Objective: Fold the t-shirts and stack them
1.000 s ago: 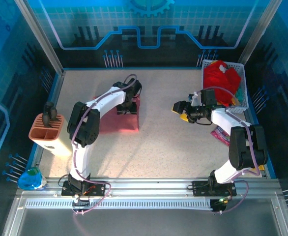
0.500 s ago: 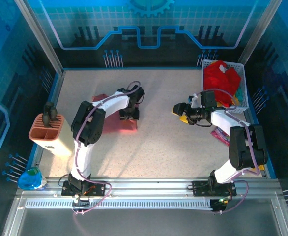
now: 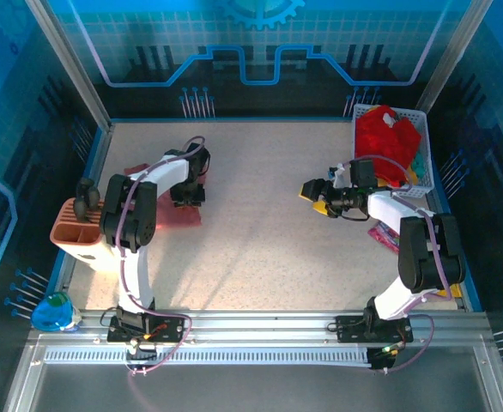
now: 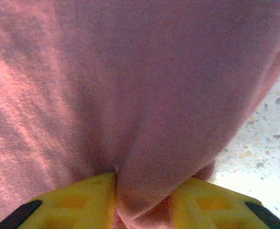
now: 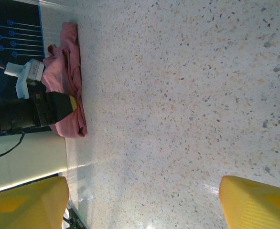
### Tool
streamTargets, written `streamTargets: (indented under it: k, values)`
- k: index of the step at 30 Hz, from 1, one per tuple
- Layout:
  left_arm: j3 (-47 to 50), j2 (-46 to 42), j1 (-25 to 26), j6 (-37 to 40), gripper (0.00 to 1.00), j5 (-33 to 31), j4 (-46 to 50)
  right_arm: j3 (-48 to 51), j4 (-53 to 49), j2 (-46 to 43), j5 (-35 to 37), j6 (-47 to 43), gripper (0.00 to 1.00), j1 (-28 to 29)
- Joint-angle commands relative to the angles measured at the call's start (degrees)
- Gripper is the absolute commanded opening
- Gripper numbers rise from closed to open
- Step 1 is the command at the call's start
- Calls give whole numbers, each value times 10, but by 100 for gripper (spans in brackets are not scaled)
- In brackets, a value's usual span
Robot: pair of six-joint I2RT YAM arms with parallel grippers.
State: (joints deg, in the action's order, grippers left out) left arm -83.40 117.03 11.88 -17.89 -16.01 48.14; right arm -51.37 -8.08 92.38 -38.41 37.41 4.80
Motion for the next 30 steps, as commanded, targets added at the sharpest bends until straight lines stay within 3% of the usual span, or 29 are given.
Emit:
streamTargets:
  k: [1, 13, 24, 30]
  values:
    - [14, -21, 12, 5, 44, 34, 14, 7, -6, 0, -12, -6, 83, -8]
    - [54, -17, 43, -21, 44, 45, 7, 7, -16, -9, -11, -15, 83, -8]
    - [113, -53, 0, -2, 41, -5, 21, 28, -12, -11, -12, -16, 83, -8]
    - [101, -66, -6, 5, 41, 4, 24, 31, -3, -9, -18, -8, 83, -8]
